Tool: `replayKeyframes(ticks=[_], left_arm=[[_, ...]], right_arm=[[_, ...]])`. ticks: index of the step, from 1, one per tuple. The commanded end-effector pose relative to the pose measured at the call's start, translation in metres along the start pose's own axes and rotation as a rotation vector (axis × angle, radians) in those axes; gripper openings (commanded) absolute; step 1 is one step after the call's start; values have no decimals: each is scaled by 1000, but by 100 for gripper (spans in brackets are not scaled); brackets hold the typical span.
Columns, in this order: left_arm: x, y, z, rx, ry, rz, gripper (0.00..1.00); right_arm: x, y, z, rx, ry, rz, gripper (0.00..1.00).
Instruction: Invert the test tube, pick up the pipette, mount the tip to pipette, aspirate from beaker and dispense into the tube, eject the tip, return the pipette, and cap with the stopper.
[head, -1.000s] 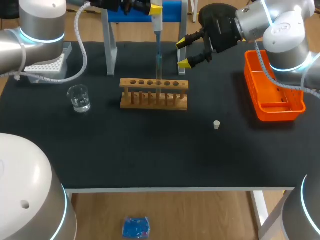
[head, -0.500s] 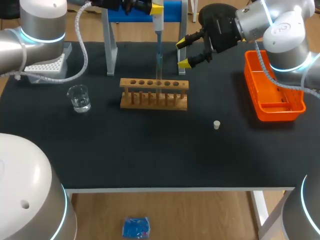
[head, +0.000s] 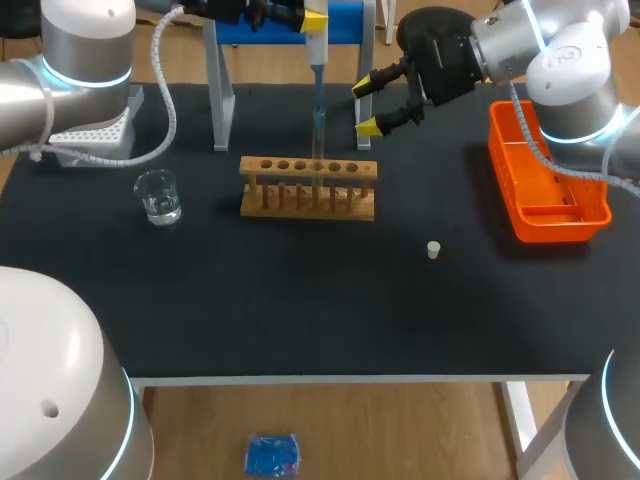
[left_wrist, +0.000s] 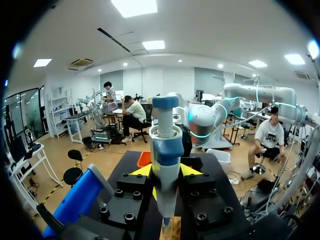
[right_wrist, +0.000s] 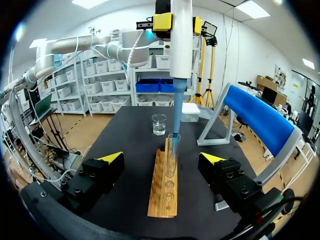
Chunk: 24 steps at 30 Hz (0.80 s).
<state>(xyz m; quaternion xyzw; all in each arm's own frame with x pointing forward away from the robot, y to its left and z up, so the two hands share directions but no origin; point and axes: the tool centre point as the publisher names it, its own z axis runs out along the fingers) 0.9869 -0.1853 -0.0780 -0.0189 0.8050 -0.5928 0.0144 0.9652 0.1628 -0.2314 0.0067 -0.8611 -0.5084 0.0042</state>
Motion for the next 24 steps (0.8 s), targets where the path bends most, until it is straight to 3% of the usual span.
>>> replayKeyframes(ticks=[1, 24], left_arm=[[2, -1, 1, 0, -4, 0, 0], [3, 5, 3, 11, -11, -1, 0]], right_arm=[[0, 0, -1, 0, 2, 0, 100], [0, 0, -1, 0, 2, 0, 100]])
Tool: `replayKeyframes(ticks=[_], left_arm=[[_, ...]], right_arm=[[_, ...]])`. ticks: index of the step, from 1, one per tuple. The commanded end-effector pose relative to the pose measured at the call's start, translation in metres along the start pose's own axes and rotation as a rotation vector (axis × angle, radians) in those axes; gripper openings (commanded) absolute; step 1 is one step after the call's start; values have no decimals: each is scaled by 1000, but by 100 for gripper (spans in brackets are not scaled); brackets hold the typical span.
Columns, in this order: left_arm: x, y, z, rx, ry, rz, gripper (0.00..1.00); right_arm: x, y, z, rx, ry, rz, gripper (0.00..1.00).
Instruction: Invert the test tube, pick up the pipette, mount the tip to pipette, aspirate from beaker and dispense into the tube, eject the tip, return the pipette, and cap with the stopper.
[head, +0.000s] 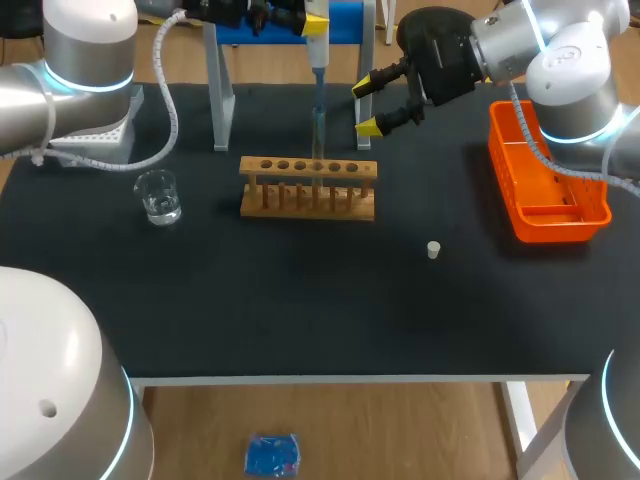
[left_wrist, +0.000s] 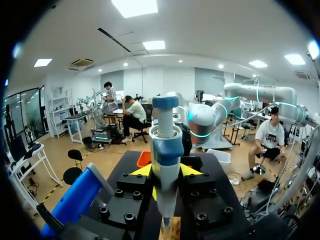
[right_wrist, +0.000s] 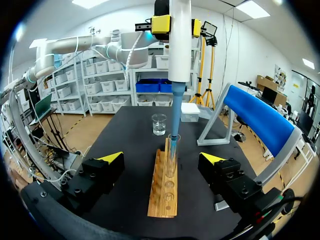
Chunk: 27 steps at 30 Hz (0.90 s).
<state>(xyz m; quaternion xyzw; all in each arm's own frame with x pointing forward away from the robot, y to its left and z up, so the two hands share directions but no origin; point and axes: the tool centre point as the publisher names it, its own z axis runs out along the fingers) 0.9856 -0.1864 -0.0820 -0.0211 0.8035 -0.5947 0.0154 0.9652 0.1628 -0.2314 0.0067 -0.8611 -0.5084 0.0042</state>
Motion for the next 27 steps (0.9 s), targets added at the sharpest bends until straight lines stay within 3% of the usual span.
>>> replayKeyframes(ticks=[1, 27], left_arm=[[2, 1, 1, 7, -7, 1, 0], [1, 5, 2, -1, -5, -9, 0]], right_arm=[[0, 0, -1, 0, 2, 0, 100], [0, 0, -1, 0, 2, 0, 100]])
